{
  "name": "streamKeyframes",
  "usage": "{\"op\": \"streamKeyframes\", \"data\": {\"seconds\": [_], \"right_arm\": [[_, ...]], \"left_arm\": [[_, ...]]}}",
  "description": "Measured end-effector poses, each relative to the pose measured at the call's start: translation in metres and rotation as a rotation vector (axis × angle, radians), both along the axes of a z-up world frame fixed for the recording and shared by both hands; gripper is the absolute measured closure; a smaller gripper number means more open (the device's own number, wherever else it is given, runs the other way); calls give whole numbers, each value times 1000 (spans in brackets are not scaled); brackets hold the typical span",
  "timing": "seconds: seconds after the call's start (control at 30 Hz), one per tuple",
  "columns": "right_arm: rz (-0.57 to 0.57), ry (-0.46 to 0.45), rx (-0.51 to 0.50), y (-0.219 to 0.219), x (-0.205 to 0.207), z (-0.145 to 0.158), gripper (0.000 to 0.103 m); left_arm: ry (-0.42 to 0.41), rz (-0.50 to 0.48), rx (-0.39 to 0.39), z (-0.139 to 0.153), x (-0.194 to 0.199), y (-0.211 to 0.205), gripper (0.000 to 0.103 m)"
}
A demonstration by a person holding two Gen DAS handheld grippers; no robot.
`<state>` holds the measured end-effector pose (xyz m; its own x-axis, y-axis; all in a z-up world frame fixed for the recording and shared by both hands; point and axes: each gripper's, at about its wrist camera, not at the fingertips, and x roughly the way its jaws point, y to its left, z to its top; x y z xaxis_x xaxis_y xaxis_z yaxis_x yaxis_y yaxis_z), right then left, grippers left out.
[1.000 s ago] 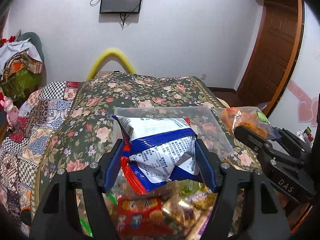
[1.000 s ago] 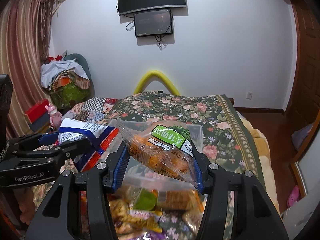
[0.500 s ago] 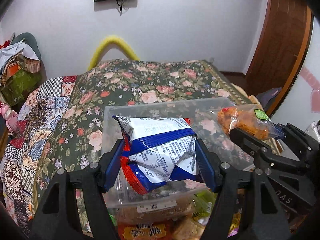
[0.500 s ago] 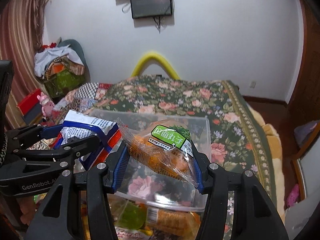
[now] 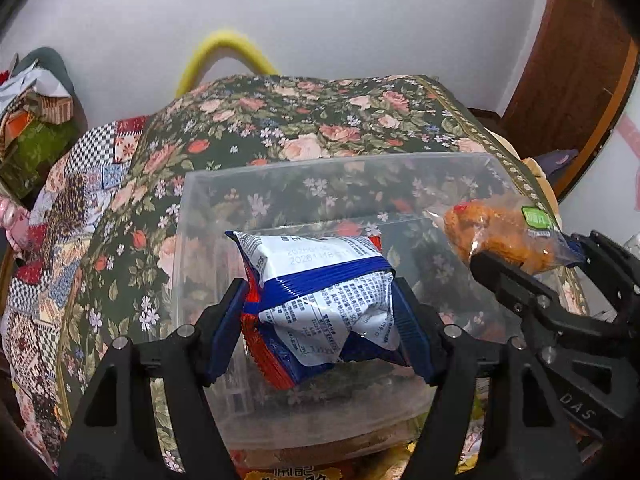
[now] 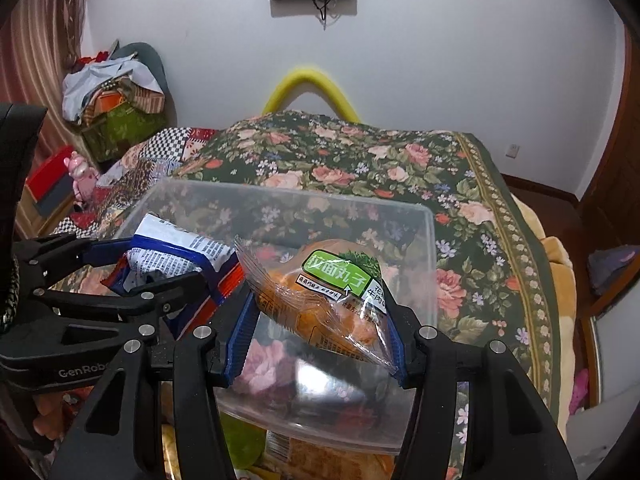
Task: Organize snacks
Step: 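Open both grippers to drop the chip bag and bread bag into the box, then reach the left gripper to the green pea bag while the right gripper reaches the purple coconut roll pack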
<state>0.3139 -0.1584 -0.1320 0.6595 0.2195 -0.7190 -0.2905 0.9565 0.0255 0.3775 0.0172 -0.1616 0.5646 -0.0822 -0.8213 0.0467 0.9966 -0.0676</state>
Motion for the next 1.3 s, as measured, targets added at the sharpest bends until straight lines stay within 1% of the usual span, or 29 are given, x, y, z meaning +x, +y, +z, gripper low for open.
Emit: {"op": "streamKeyframes", "data": {"seconds": [0.1,0.23,0.33,0.43,0.53,0.77,0.97,1.13,1.3], "right_arm": [[-7,19,5,-1,3,-4,50],[-13,29,-6,0,3,-7,49],[-17,22,-14,-2,1,-5,44],[-31,10,-5,-5,-3,2,37],[-41,-5,17,-10,-11,12,36],[-63,-50,50,-20,-40,38,33],[-65,-86,52,-22,-74,56,32],[-63,-104,67,-22,-103,65,29],[-56,-100,69,-20,-130,64,28]], "left_arm": [[10,35,-10,-1,1,6,29],[-11,64,-5,2,0,11,25],[-30,60,-2,9,-2,12,25],[-47,52,4,18,-8,10,25],[-76,36,24,29,-19,7,25],[-138,15,8,61,-56,7,25],[-184,12,-22,87,-100,14,21],[-209,2,-7,99,-138,19,18],[-212,-7,7,99,-177,29,14]]}}
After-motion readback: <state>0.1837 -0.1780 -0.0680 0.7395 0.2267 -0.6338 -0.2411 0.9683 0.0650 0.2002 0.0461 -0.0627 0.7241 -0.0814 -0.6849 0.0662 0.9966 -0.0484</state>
